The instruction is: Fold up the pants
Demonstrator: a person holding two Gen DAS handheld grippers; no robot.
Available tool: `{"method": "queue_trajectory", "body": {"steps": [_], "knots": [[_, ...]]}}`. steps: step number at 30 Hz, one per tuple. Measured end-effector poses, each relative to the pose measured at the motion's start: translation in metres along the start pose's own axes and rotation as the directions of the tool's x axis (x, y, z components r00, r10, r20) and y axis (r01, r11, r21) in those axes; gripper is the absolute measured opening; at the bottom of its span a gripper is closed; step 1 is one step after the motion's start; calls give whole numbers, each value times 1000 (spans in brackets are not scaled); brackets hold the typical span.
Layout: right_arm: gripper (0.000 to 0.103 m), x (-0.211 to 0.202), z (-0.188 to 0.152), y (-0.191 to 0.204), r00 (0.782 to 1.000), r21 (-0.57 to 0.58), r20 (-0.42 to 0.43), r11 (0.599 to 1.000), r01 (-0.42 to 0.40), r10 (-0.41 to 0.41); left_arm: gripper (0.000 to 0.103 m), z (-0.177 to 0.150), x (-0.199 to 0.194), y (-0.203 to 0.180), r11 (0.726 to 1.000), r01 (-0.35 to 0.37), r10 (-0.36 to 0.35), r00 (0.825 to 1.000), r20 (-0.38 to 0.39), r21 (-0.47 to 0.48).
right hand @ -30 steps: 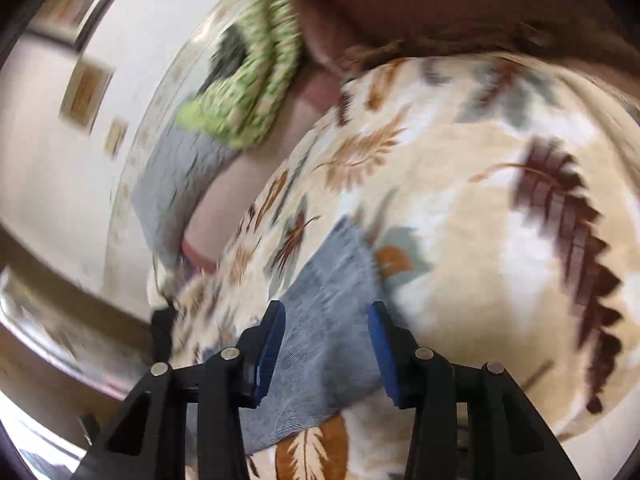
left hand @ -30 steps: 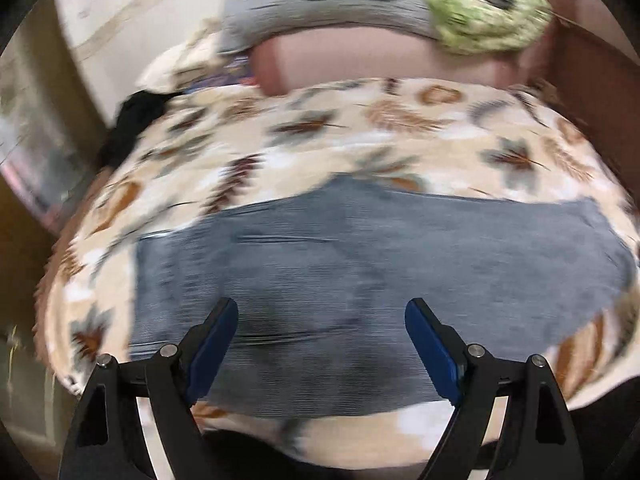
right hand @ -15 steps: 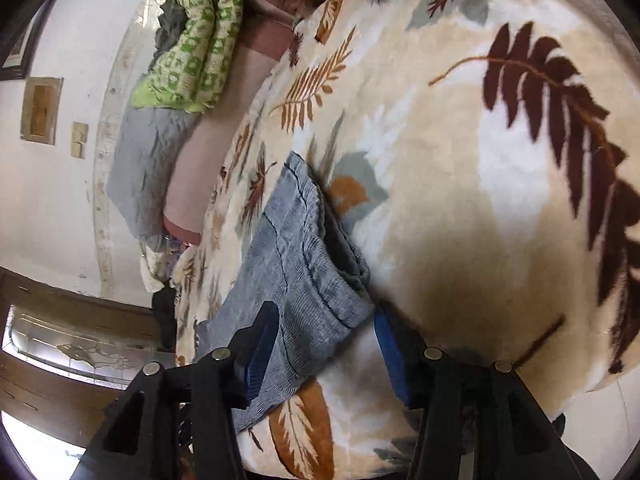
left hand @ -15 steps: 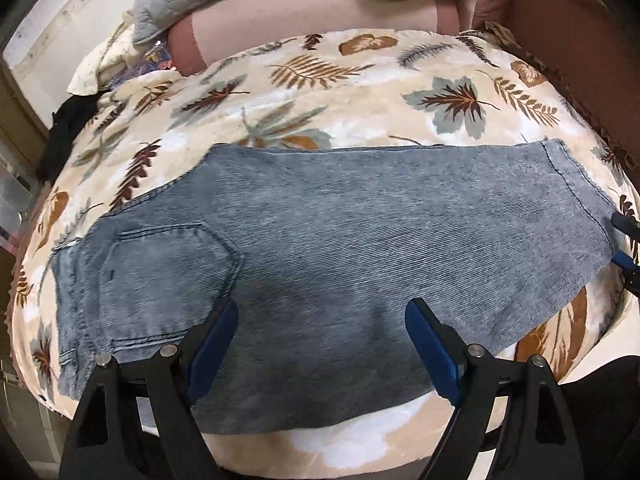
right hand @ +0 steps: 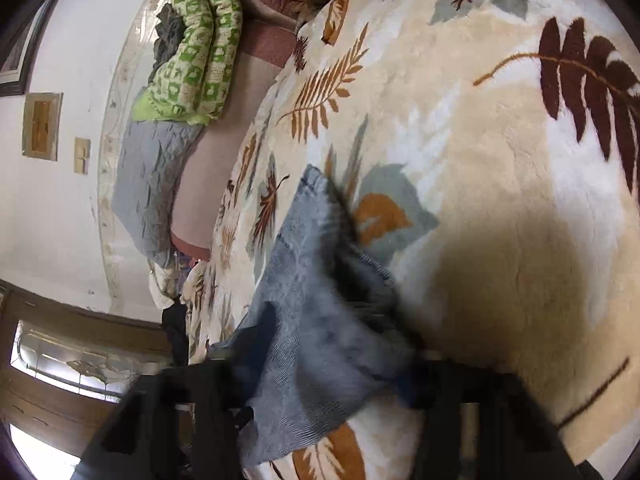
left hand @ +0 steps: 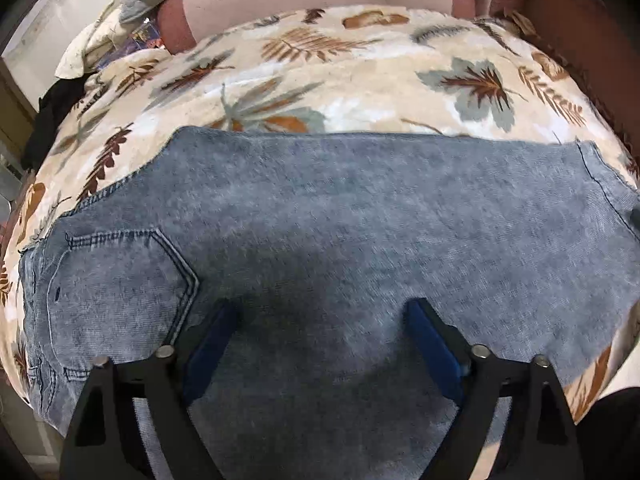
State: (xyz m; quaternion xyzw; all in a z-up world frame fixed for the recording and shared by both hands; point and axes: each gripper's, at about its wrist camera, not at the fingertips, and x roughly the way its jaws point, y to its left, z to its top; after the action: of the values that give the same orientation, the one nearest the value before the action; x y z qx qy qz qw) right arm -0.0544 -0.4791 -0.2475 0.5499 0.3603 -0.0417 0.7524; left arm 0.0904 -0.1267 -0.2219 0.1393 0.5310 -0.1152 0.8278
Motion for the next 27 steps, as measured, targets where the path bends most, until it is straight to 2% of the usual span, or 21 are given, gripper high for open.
{"method": "queue_trajectory", "body": {"steps": [4, 7, 12, 16, 21, 24, 26, 27], "knots": [[34, -4, -3, 16, 999, -70, 49, 997, 11, -7, 92, 3, -6, 6, 1000, -1, 1, 1000, -16, -7], [33, -6, -11, 41, 996, -165, 92, 986, 13, 2, 92, 1, -18, 20, 999, -14, 14, 1000, 13, -29], [33, 10, -34, 86, 996, -317, 86, 948, 3, 26, 92, -7, -39, 57, 994, 3, 1, 999, 40, -111], [31, 37, -65, 124, 1000, -457, 21, 890, -10, 22, 92, -18, -50, 87, 985, -1, 11, 998, 55, -173], [31, 71, -109, 158, 995, -567, -101, 820, -79, 27, 92, -28, -55, 123, 965, 8, 8, 998, 60, -264], [31, 98, -135, 170, 978, -598, -207, 791, -130, 4, 92, -30, -55, 138, 953, 6, 14, 998, 65, -302], [40, 122, -156, 173, 950, -617, -298, 778, -117, -94, 92, -29, -54, 148, 947, -4, 28, 997, 68, -322], [47, 127, -164, 173, 938, -632, -323, 767, -111, -130, 92, -29, -53, 151, 945, -8, 32, 997, 67, -328]]}}
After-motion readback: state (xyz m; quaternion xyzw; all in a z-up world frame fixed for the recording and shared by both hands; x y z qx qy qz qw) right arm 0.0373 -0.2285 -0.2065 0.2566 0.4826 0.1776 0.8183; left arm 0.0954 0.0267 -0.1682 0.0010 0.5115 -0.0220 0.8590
